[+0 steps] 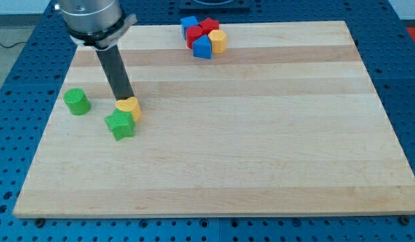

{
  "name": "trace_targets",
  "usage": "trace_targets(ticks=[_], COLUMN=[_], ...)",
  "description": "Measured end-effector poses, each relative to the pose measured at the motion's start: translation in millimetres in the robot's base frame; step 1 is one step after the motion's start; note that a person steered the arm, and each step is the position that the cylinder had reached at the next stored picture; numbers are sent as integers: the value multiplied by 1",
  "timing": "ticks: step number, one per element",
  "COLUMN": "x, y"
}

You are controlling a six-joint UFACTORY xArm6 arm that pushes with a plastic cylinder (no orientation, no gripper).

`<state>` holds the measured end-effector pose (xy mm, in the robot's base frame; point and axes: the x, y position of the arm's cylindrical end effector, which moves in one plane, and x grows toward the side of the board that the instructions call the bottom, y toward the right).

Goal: Move the green star towards bottom right

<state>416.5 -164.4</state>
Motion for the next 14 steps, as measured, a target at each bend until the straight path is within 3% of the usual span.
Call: trace_targets(ticks=[2, 4, 6, 7, 10, 11, 12, 14], x=[0, 58, 82, 83, 87, 105, 123, 125], y=[-36, -17, 166, 168, 67, 67, 110, 254])
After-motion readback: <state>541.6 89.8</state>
